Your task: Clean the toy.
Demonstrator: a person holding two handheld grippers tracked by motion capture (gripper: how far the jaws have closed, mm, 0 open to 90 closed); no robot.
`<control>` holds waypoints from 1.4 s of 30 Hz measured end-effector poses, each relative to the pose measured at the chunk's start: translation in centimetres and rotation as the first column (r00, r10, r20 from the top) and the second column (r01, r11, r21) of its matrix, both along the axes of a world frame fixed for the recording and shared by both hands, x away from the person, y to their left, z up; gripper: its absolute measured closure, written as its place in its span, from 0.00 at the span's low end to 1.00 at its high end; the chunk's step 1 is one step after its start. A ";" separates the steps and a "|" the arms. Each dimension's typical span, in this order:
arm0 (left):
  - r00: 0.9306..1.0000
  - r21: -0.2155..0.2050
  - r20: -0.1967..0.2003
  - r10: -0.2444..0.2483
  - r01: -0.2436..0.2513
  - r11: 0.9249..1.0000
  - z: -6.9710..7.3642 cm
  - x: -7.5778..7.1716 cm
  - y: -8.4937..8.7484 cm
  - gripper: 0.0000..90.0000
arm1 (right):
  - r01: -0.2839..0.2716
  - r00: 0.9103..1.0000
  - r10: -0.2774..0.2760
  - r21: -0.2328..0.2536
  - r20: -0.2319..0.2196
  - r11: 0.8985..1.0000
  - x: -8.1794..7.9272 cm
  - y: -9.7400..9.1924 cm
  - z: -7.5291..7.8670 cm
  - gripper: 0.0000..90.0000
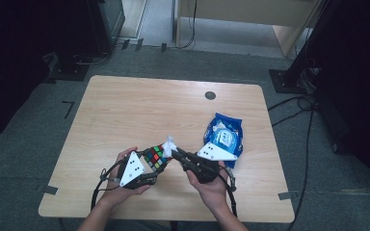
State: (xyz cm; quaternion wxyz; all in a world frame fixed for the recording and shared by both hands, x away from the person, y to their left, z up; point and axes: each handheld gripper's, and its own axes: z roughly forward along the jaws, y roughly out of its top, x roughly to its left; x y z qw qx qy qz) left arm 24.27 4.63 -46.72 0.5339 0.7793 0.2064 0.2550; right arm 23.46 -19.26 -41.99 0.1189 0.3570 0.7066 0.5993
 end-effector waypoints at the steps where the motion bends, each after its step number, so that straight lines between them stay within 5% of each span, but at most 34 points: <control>1: 1.000 0.001 0.002 -0.006 0.006 1.000 0.0 -0.1 -0.2 0.38 | -0.043 0.999 0.043 -0.001 0.029 0.999 -0.7 0.8 0.6 0.94; 6: 1.000 -0.009 0.009 -0.023 0.023 1.000 0.3 -0.4 -0.3 0.38 | -0.079 0.997 0.079 0.005 0.008 0.997 -1.0 1.6 0.3 0.94; 18: 1.000 -0.014 0.019 -0.025 0.025 1.000 0.6 -0.4 0.1 0.38 | -0.027 0.998 0.029 0.036 -0.050 0.999 0.6 0.1 -1.4 0.93; 26: 1.000 -0.038 0.017 -0.008 0.009 0.999 0.8 -0.2 0.6 0.38 | 0.037 0.999 -0.038 -0.079 -0.009 0.996 1.1 -0.4 -2.5 0.93; 30: 1.000 -0.061 0.017 -0.005 0.006 0.998 1.1 -0.1 1.1 0.38 | 0.114 0.989 -0.125 -0.141 -0.075 0.983 2.8 -1.9 -4.0 0.93; 33: 1.000 -0.064 0.017 0.006 -0.005 0.998 1.1 0.1 1.4 0.38 | 0.159 0.982 -0.173 -0.160 -0.076 0.974 3.3 -3.0 -4.6 0.93; 42: 1.000 -0.063 0.013 0.020 -0.019 0.998 1.0 0.3 1.7 0.38 | 0.186 0.974 -0.209 -0.212 -0.090 0.959 4.0 -3.4 -5.8 0.91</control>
